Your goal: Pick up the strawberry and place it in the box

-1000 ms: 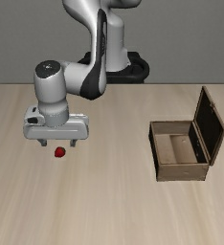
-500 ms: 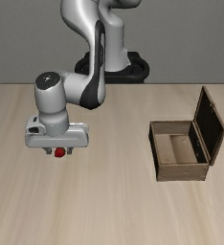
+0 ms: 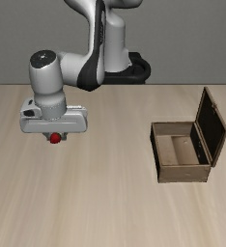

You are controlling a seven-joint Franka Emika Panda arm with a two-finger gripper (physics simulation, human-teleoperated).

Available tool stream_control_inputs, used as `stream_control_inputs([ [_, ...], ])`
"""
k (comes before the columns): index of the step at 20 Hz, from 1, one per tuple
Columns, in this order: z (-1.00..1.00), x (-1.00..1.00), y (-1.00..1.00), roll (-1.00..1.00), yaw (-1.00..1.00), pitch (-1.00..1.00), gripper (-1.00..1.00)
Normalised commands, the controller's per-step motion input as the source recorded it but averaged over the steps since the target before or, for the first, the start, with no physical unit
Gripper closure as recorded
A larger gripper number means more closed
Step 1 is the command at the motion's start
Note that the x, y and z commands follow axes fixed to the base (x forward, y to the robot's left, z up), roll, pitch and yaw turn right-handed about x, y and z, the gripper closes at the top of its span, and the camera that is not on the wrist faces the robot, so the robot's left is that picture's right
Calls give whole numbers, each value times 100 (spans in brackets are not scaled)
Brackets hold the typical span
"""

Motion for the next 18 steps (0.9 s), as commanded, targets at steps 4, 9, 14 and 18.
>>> stream_control_inputs([
  [4, 100, 0, 0, 0, 0, 0, 100],
  [9, 100, 0, 0, 0, 0, 0, 100],
  [14, 0, 0, 100, 0, 0, 0, 100],
  [18, 0, 0, 100, 0, 0, 0, 100],
])
